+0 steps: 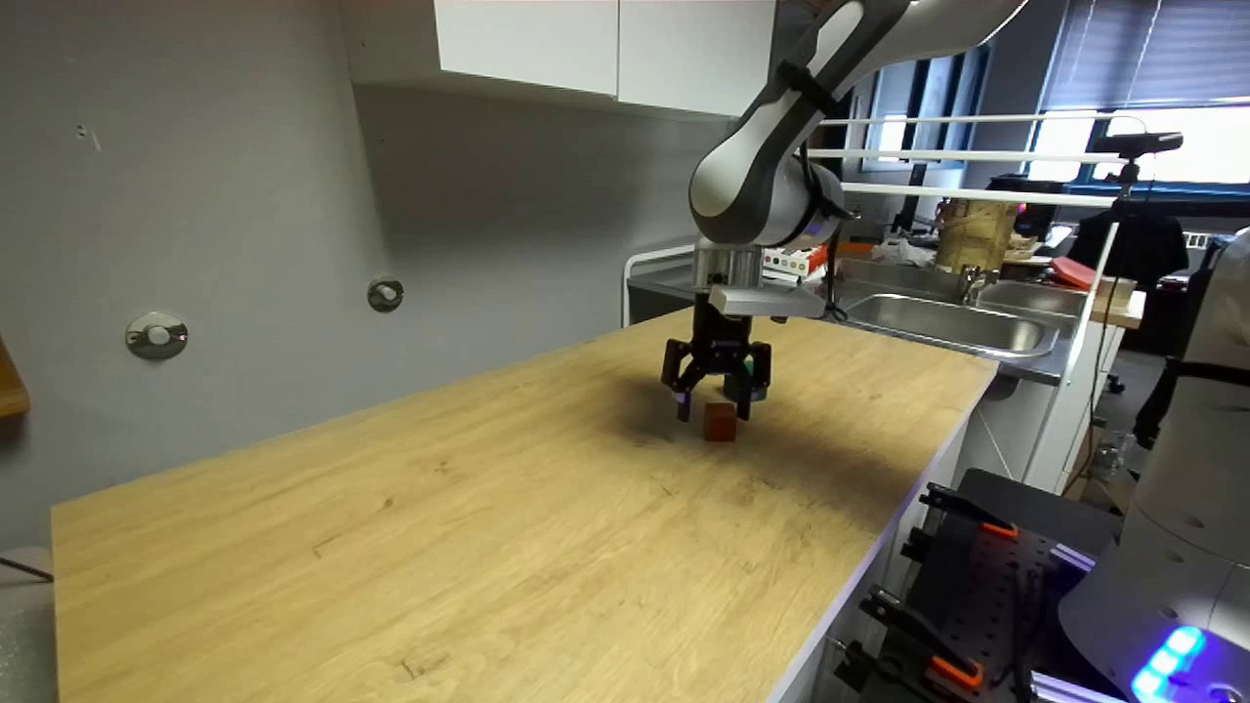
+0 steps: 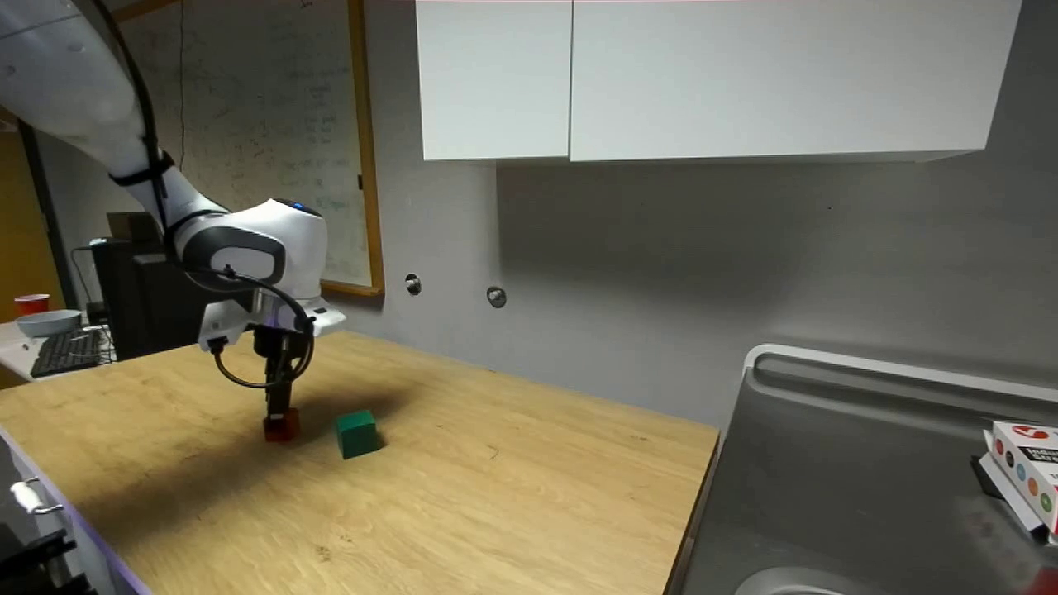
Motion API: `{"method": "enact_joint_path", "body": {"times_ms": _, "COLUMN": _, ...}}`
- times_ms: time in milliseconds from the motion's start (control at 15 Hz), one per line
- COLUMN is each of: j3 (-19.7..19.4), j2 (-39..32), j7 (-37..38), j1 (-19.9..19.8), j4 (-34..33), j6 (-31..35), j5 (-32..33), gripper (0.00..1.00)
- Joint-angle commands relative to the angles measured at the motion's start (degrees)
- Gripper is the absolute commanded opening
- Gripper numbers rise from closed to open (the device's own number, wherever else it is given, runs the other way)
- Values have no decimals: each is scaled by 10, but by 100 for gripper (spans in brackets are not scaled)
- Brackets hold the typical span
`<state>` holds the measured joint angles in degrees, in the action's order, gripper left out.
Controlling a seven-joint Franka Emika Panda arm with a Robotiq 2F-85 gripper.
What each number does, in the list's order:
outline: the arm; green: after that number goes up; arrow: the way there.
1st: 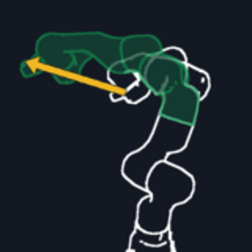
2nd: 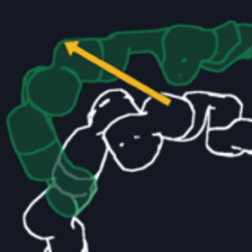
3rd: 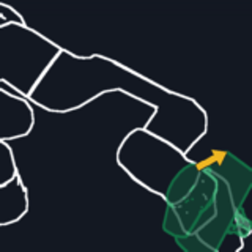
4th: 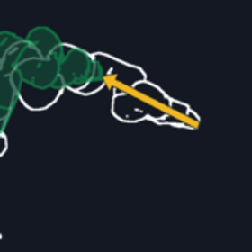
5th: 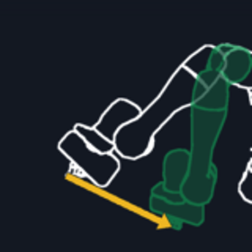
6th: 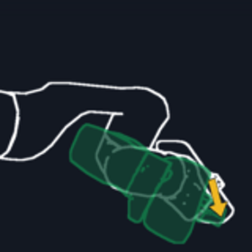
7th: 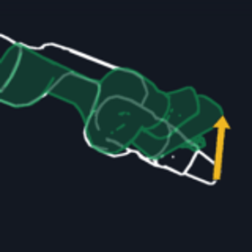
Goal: Put the orange block on top of the green block
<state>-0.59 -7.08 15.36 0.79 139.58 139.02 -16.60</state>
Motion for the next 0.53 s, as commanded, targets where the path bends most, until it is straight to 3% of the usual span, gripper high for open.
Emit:
{"method": "enact_joint_path", "body": {"times_ms": 0, "j3": 0, "j2": -50, "j7": 41, "j1": 3, "j4": -46, "j6": -9, "j5": 11, "gripper": 70}}
{"method": "enact_joint_path", "body": {"times_ms": 467, "j3": -8, "j2": -43, "j7": 73, "j1": 9, "j4": -72, "j6": -18, "j5": 44, "gripper": 18}}
